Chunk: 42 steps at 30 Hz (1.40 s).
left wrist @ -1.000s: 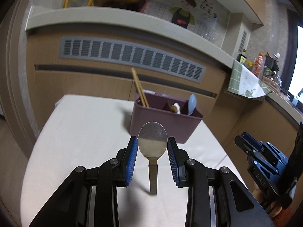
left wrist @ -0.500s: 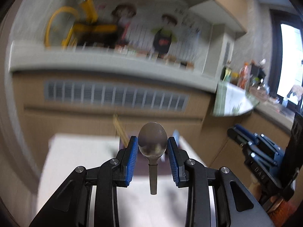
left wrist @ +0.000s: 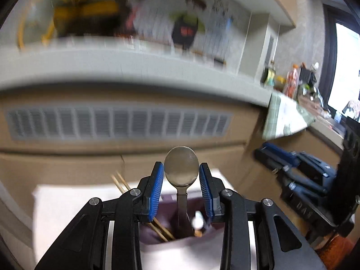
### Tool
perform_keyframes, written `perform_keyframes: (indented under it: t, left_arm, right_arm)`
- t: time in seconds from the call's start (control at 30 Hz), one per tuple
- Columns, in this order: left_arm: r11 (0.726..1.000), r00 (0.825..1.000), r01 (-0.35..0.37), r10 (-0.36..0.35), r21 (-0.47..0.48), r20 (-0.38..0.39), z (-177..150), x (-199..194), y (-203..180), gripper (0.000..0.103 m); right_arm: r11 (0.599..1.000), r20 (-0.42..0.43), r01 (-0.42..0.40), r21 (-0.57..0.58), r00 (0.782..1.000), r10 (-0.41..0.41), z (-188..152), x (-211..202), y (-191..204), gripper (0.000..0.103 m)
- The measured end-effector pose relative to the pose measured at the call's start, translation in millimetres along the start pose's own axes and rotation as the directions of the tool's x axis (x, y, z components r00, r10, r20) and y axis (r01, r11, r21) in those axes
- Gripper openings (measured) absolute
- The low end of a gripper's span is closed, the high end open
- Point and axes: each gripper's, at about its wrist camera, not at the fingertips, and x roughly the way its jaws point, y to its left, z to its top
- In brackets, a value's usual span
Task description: Organize utensils
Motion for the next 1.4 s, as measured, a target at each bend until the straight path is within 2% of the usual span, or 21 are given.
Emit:
perform_keyframes:
  t: [0.07, 0.1, 0.13, 0.23, 0.3, 0.47, 0.57, 0.7, 0.73, 0.9, 1.0, 1.4]
  left_arm:
    - [1.000, 0.998, 0.023, -0.023, -0.006, -0.061, -13.7, 20.3, 5.8, 0.036]
    - [1.000, 0.997, 0.010, -0.011, -0.013, -0.082, -22.6, 28.2, 9.8, 0.036]
    - [1.000, 0.997, -0.006, 0.004, -0.020, -0.083, -28.0, 29.3, 11.8, 0.036]
    - [0.997, 0.998, -0.059, 0.058, -0.054, -0.028, -51.9, 8.7, 11.6, 0.037]
    - [0.991, 0.992, -0.125, 0.127, -0.051, 0.023, -70.4, -17.1, 2.4, 0.038]
    - [0.960, 0.955, -0.280, 0.280, -0.011, 0.097, -122.4, -81.9, -35.3, 0.038]
    - [0.944, 0.939, -0.329, 0.330, -0.026, 0.094, -149.5, -107.2, -55.1, 0.038]
    - [0.895, 0.892, -0.445, 0.445, -0.023, 0.077, -178.6, -132.6, -78.4, 0.038]
    - [0.891, 0.888, -0.453, 0.454, -0.025, 0.075, -182.7, -138.9, -80.9, 0.038]
    - [0.890, 0.889, -0.454, 0.455, -0.031, 0.056, -198.2, -159.1, -90.3, 0.038]
    - [0.896, 0.895, -0.442, 0.443, -0.028, 0.049, -201.1, -163.4, -94.3, 0.038]
    - [0.909, 0.908, -0.417, 0.418, -0.022, 0.043, -198.5, -166.1, -98.3, 0.038]
  right_arm:
    - [0.995, -0.083, -0.100, 0.030, 0.991, 0.102, -15.4, 21.2, -0.7, 0.023]
    - [0.986, -0.134, -0.153, 0.061, 0.978, 0.160, -25.9, 34.0, -2.4, 0.022]
    - [0.983, -0.168, -0.164, 0.081, 0.970, 0.176, -34.3, 41.0, -3.6, 0.022]
    - [0.987, -0.187, -0.129, 0.100, 0.971, 0.146, -51.8, 37.0, -5.8, 0.022]
    - [0.989, -0.181, -0.099, 0.110, 0.976, 0.118, -60.5, 23.2, -7.2, 0.023]
    - [0.989, -0.154, -0.061, 0.135, 0.985, 0.081, -90.4, -34.2, -1.4, 0.024]
    - [0.988, -0.134, -0.079, 0.133, 0.986, 0.097, -106.6, -75.4, 8.3, 0.029]
    - [0.984, -0.134, -0.116, 0.135, 0.982, 0.134, -121.0, -118.3, 28.0, 0.030]
    - [0.983, -0.133, -0.120, 0.136, 0.981, 0.138, -124.6, -128.7, 31.7, 0.030]
    - [0.990, -0.120, -0.094, 0.103, 0.987, 0.106, -136.0, -159.7, 44.4, 0.030]
    - [0.993, -0.107, -0.076, 0.094, 0.991, 0.086, -138.2, -169.4, 46.8, 0.030]
    - [0.994, -0.111, -0.068, 0.088, 0.991, 0.078, -140.2, -174.4, 44.3, 0.030]
